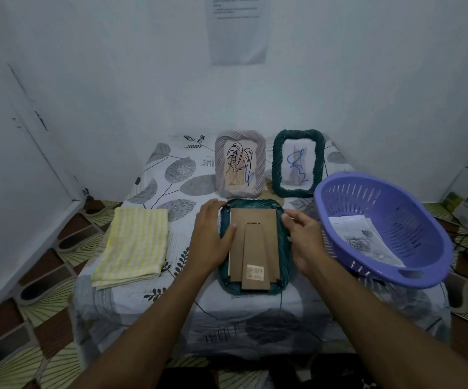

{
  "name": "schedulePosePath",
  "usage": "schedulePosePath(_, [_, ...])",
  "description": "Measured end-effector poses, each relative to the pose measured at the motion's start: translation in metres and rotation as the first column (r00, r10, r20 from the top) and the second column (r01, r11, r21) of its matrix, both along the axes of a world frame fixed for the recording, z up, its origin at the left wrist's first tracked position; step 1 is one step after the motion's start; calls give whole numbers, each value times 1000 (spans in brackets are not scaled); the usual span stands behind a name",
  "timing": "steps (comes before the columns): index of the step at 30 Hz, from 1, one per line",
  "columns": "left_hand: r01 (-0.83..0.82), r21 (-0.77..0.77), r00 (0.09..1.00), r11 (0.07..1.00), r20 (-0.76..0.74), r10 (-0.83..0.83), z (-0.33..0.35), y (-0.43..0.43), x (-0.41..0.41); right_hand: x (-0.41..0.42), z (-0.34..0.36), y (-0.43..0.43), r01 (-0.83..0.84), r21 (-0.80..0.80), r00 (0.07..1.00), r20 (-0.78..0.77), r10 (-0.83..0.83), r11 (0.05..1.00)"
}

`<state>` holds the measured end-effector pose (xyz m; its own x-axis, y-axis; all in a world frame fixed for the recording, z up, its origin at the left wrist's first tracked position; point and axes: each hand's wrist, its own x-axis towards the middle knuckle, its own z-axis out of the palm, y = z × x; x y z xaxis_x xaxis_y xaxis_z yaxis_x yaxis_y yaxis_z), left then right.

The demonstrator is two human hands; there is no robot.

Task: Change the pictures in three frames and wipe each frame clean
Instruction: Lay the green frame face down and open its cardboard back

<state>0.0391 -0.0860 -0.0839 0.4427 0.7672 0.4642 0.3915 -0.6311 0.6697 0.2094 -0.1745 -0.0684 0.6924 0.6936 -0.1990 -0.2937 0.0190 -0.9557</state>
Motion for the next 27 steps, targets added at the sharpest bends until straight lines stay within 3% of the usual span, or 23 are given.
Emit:
schedulePosePath(2, [62,-233,998,971,23,-58,-4,-7,-15,1,4,3,29,26,999,-38,-28,999])
schedulePosePath(4, [140,-350,989,926,3,-149,-10,-12,-26,1,7,6,47,36,997,-67,-44,998])
schedulePosePath(10, [236,-435,967,869,19,-253,-19,-15,-38,3,8,10,62,36,997,-57,-60,997])
schedulePosePath(21, [287,-409,943,866,-41,-332,-23,-19,-36,4,-2,11,109,-42,993,-51,-111,993])
schedulePosePath(27, [337,-484,933,808,58,-354,-17,-25,-35,5,-2,11,120,-17,991,-57,-121,993])
